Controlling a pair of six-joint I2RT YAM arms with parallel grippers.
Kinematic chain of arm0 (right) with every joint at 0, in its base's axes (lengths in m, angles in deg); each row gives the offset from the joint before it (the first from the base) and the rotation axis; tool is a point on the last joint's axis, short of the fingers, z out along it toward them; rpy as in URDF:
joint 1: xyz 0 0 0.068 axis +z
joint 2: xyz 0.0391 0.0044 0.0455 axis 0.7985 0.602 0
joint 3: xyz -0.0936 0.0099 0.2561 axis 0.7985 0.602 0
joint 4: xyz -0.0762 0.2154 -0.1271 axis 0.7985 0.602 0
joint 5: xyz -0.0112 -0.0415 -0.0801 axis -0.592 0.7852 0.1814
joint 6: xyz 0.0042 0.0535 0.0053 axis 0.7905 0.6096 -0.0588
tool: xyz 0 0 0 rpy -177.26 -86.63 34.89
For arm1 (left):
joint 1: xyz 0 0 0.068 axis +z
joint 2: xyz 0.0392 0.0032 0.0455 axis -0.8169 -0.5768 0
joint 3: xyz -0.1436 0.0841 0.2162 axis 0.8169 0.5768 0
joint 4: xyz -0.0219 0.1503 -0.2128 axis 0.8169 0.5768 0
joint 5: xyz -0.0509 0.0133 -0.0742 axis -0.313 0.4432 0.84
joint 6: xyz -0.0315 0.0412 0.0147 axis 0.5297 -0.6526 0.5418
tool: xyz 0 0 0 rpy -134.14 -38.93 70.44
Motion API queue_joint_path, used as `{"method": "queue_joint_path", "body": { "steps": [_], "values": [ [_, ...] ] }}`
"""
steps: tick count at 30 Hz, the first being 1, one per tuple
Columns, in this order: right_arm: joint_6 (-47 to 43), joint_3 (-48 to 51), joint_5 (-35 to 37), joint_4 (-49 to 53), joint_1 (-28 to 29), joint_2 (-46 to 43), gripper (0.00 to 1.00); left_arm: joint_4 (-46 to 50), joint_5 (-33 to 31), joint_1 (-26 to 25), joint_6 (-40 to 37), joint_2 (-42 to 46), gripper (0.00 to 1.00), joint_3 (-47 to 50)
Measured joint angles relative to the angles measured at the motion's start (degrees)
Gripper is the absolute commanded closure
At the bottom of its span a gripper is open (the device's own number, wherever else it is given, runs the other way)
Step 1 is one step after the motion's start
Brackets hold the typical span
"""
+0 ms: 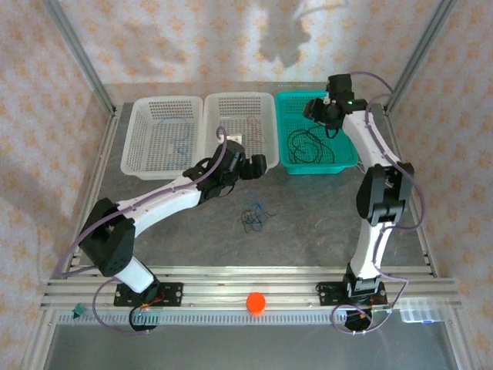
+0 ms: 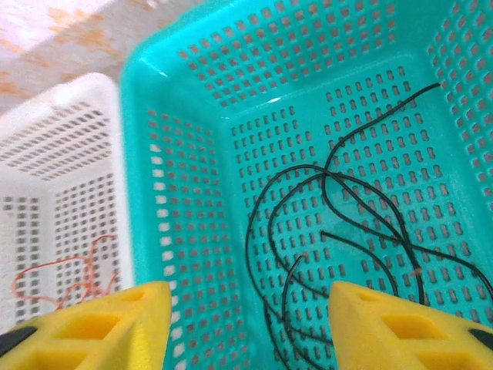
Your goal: Untangle the cables
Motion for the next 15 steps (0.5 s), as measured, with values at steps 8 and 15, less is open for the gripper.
{"method": "queue_joint_path", "body": {
  "steps": [8, 15],
  "values": [
    [-0.02, 15.13, 0.52, -5.35, 5.68, -17.94, 0.44, 0.61, 0.74, -1.92, -0.92, 6.47, 0.14, 6.4],
    [-0.13, 29.29, 0.13, -8.92, 12.41, -27.26, 0.56, 1.22, 1.68, -4.17, -1.38, 13.18, 0.14, 13.66]
  ]
}}
